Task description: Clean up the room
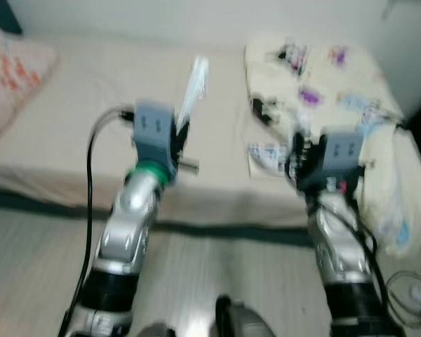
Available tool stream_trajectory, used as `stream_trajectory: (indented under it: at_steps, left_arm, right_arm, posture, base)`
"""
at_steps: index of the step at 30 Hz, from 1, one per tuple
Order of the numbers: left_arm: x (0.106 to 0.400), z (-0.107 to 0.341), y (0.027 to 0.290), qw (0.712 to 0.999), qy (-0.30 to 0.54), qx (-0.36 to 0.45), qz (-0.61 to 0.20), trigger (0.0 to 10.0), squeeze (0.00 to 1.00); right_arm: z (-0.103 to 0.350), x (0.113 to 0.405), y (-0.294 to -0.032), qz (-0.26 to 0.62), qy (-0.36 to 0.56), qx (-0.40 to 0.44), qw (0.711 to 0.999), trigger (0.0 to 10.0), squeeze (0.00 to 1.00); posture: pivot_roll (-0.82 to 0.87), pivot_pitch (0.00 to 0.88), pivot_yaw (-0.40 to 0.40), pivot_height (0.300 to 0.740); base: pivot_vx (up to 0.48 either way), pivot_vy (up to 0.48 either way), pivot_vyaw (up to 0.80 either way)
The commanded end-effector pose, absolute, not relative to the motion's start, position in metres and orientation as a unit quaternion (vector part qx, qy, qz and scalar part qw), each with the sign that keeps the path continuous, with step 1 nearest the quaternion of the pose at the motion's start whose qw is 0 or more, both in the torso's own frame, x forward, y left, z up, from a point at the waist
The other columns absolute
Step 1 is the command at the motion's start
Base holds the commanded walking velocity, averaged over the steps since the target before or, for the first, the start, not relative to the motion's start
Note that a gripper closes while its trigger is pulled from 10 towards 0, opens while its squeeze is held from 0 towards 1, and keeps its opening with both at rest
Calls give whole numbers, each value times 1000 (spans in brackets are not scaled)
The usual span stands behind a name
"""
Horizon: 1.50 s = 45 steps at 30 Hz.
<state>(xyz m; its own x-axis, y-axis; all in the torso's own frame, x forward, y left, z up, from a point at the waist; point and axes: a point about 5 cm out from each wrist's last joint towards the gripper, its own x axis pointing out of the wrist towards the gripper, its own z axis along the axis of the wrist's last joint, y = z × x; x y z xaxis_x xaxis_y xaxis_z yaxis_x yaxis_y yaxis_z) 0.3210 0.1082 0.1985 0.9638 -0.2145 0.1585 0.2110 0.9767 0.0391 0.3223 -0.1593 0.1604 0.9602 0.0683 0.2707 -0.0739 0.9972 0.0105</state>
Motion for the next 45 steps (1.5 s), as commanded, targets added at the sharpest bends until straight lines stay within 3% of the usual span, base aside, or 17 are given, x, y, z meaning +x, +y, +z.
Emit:
stream_trajectory:
  at_steps: [1,45]
  left_arm:
    - [321,196,108,991,-75,12,-107,10000,0]
    - [321,194,110,992,-66,19,-104,10000,0]
  right_arm:
    - [159,323,-160,37,-131,11,991,10000,0]
    - [160,322,-146,80,-133,10,988,10000,0]
  posture:
    - [-62,53,25,737]
    - [-57,55,29,737]
  base:
    - [0,0,788]
    - [0,0,784]
